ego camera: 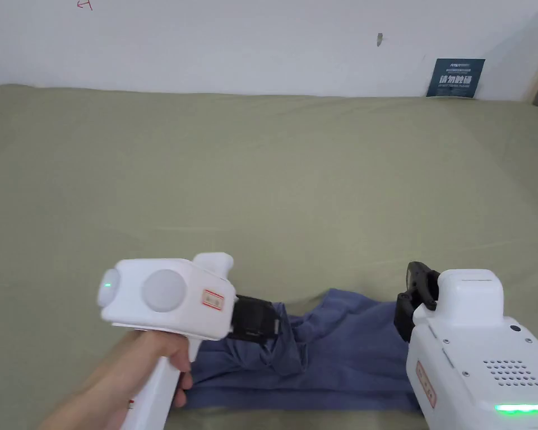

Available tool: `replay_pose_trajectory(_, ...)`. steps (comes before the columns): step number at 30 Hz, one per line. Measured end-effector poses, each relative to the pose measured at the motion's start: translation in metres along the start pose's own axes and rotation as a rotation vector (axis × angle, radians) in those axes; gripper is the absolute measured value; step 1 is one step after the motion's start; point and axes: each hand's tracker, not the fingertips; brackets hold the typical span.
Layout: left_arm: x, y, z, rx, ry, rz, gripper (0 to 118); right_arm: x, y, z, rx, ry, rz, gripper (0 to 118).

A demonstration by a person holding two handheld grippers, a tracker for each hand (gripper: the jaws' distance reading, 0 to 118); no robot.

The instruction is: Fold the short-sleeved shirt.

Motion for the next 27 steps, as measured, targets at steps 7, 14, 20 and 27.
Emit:
replay_pose_trajectory(7,-0.065,-0.008,0.032,0.058,-0.03,0.182,0,0.0,-0.002,-0.003,-0.005,0.011,-0.024,0)
replay_pose_trajectory(14,-0.062,-0.008,-0.032,-0.053,-0.17,0.255,0,-0.003,-0.001,-0.005,-0.009,0.012,-0.014,0)
replay_pose_trajectory(20,-0.045,-0.007,-0.084,-0.097,-0.296,0.297,0,0.0,0.0,-0.004,-0.01,0.009,0.008,0)
replay_pose_trajectory(27,-0.054,-0.02,-0.097,-0.111,-0.358,0.383,0,0.003,-0.003,0.0,-0.025,0.007,0.016,0)
